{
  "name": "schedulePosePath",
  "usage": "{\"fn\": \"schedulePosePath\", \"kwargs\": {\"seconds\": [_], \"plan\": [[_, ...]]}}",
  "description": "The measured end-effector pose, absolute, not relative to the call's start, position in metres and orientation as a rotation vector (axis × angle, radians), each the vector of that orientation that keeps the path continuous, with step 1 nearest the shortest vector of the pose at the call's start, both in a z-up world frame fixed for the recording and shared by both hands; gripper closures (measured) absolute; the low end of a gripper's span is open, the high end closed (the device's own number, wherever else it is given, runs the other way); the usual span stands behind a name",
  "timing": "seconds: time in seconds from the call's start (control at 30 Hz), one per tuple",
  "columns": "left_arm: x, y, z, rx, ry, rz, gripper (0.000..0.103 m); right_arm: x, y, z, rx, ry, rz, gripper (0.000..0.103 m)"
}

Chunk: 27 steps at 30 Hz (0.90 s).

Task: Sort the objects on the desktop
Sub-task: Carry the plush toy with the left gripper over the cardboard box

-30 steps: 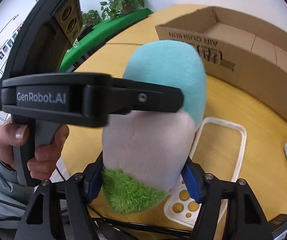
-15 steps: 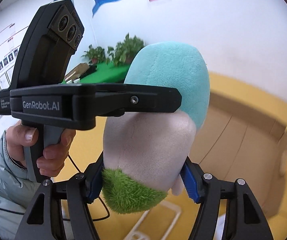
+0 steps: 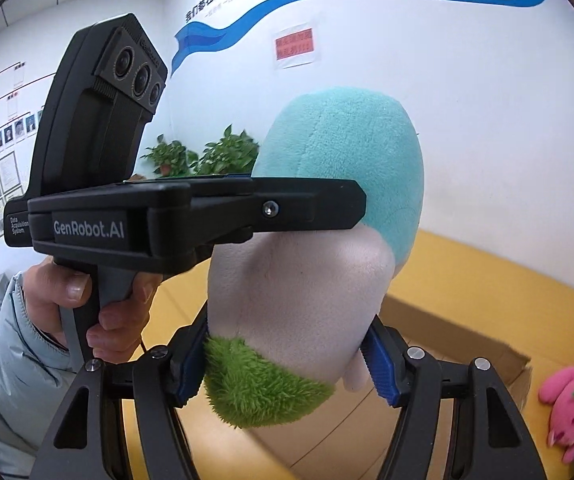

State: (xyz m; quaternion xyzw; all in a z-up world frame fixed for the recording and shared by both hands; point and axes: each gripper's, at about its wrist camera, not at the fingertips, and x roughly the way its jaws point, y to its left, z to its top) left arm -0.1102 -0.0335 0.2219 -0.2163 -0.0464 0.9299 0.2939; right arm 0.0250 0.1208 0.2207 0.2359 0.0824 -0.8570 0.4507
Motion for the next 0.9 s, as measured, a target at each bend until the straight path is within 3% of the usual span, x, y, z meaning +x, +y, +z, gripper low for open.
{"fn": "schedulePosePath", "kwargs": {"seconds": [0.2, 0.37, 0.7, 0.9], "plan": [[-0.162, -0.046, 0.219, -0.598, -0.139, 2.481, 0.021, -0.025, 0.088, 0.223, 0.589, 0.181, -2.108, 0.038], [-0.206, -0.052, 0.185, -0.714, -0.147, 2.472, 0.021, -0.085, 0.050, 0.189, 0.674, 0.143, -2.085, 0.038], [-0.281, -0.062, 0.056, -1.086, -0.242, 2.367, 0.021, -0.155, 0.007, 0.064, 0.982, -0.031, -2.006, 0.038], [-0.298, -0.053, 0.011, -1.277, -0.205, 2.362, 0.021, -0.175, -0.004, 0.003, 1.112, -0.140, -1.946, 0.038]]}}
